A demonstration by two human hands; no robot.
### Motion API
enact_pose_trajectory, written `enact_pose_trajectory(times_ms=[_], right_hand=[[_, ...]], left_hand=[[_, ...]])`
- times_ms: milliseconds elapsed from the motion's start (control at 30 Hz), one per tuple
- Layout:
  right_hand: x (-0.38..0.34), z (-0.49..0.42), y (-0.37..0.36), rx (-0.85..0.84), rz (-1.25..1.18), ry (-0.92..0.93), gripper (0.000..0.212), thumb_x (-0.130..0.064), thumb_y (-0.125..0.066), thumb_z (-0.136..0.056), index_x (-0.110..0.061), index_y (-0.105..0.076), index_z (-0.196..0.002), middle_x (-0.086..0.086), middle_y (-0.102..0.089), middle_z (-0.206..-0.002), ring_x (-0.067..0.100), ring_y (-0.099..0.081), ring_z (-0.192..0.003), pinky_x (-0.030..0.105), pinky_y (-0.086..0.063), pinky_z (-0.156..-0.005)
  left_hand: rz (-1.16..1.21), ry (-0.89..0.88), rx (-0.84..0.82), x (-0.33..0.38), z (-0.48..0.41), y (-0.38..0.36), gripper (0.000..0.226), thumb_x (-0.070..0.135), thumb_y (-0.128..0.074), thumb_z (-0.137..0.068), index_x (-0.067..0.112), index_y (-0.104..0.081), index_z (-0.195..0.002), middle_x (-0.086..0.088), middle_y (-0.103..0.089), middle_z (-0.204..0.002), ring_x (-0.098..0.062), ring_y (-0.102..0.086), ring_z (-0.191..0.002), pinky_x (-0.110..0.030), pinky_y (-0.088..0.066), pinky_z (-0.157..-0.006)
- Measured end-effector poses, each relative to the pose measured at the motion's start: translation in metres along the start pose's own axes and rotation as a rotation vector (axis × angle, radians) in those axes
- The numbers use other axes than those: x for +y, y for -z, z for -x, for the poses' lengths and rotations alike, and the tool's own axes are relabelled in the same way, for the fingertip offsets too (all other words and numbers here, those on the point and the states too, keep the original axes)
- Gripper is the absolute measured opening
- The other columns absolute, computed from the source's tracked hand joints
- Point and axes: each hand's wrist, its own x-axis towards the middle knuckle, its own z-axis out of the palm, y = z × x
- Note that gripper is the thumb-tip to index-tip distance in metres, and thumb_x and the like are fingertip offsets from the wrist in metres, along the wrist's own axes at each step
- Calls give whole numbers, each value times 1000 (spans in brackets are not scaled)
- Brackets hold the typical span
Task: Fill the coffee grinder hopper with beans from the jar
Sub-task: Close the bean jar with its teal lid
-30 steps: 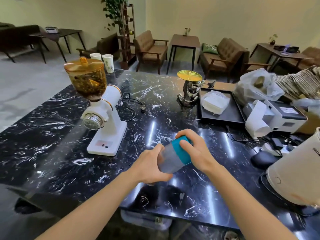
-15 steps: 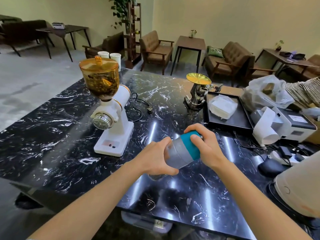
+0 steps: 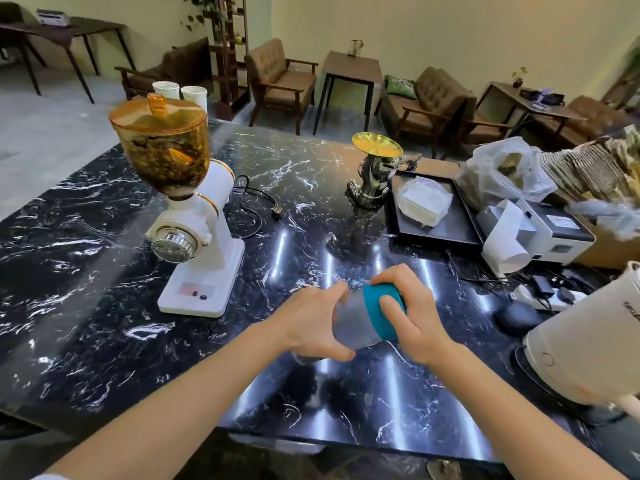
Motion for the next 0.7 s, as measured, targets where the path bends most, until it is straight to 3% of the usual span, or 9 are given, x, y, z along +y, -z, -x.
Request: enact_pose_trajectory(times_ms=[167, 333, 433, 533, 633, 700], right_hand=[[10, 3, 8, 70, 25, -67, 33, -30, -41, -80, -6, -61, -92, 9, -59, -87, 19, -54, -82, 26, -42, -75], [18, 6, 26, 35, 27, -269, 32, -35, -39, -70, -19, -61, -86, 0, -61, -90, 19, -55, -88, 42, -45, -83], [27, 8, 47, -85, 10, -260, 28, -40, -43, -70, -30, -56, -92, -1, -59, -95, 17, -55, -91, 41, -46, -84], [30, -5, 69, -49, -2, -378, 46, -61, -50, -61, -39, -49, -101, -3, -58, -98, 16, -54, -89, 31, -43, -78], [22, -26, 96, 176, -13, -259, 40, -48, -64, -61, -29, -59, -96, 2, -62, -93, 17, -56, -84, 35, -47, -79], [17, -35, 116, 131, -89, -111, 34, -41, -66, -61, -28, -61, -92, 5, -63, -91, 20, -57, -84, 35, -48, -79]], left_hand=[[32, -47, -9, 5, -18, -9, 60, 52, -73, -47, 31, -29, -82, 5, -56, -68, -23, -51, -62, -30, -37, -51], [96, 83, -2, 33, -20, -43, 61, 54, -72, -49, 29, -32, -87, 9, -55, -71, -25, -56, -69, -32, -41, -55], [76, 110, 122, 47, -23, -56, 59, 59, -69, -48, 31, -33, -86, 11, -58, -71, -21, -59, -70, -33, -48, -57], [9, 102, 320, 69, -42, -51, 57, 55, -69, -51, 30, -33, -88, 12, -58, -73, -18, -56, -67, -32, -47, -57], [74, 95, 425, 95, -65, -34, 61, 51, -72, -50, 27, -41, -96, 9, -64, -77, -18, -61, -69, -33, -50, -61], [152, 70, 425, 106, -74, -24, 60, 50, -75, -49, 32, -44, -98, 10, -66, -75, -14, -62, -67, -31, -51, -62]])
